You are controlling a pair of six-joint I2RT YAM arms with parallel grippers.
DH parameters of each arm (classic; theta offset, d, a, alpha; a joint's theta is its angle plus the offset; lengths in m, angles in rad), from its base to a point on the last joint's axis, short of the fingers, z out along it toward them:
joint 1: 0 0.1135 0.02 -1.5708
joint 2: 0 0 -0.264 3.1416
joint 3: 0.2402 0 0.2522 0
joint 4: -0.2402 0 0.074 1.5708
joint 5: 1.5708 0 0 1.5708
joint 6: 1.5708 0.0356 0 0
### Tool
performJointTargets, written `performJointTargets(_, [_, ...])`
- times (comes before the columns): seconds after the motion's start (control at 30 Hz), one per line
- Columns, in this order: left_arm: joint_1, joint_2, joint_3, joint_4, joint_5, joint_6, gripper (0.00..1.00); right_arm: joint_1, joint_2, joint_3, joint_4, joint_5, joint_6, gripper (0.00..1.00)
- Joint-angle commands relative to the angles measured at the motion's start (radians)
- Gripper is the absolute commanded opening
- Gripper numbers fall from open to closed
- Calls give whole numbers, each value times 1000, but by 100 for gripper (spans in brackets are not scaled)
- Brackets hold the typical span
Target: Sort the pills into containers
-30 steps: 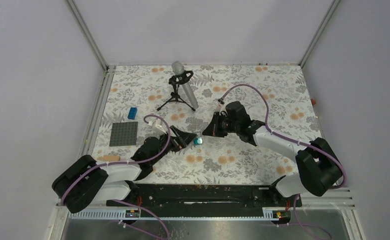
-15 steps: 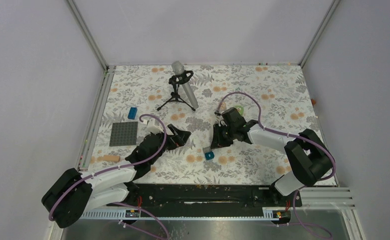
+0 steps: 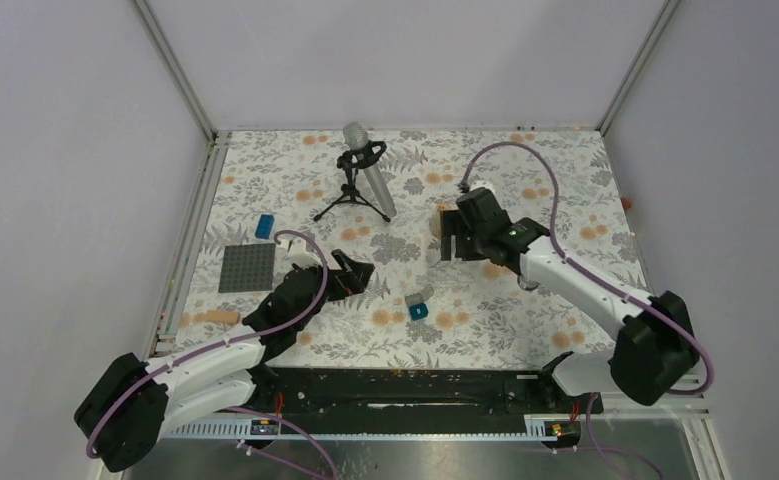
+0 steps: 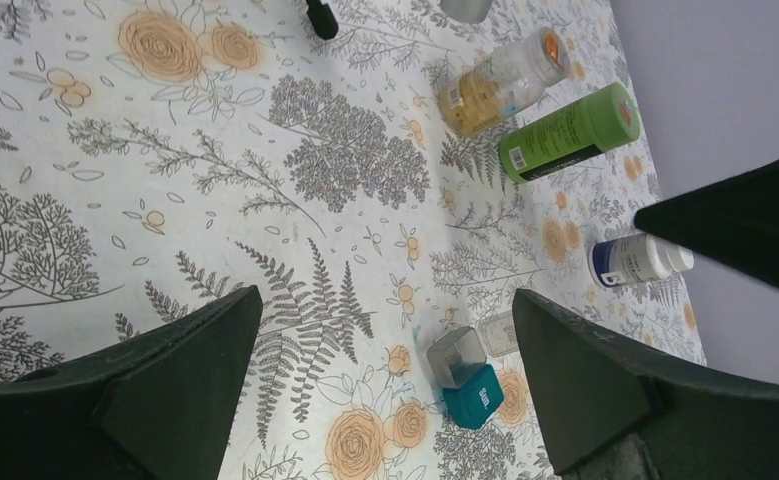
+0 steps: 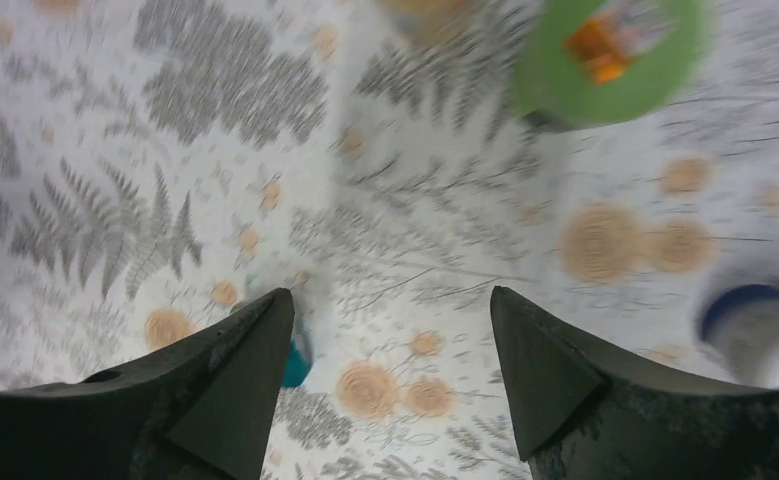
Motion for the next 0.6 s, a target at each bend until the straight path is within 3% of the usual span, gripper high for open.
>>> performJointTargets(0.0, [6,-36,47,-2,-35,48,99,-40,-78,61,-113,359,22,81])
performJointTargets(0.17, [6,-35,53,-6,-29,54,99,-101,5,126,-110,387,7,82])
performJointTargets(0.43, [7,-31,52,-9,-6,46,99,-158,217,274,-71,278,-68,82])
performJointTargets(0.57, [6,-28,49,-5,-3,44,99,-164,255,293,-72,296,-61,77])
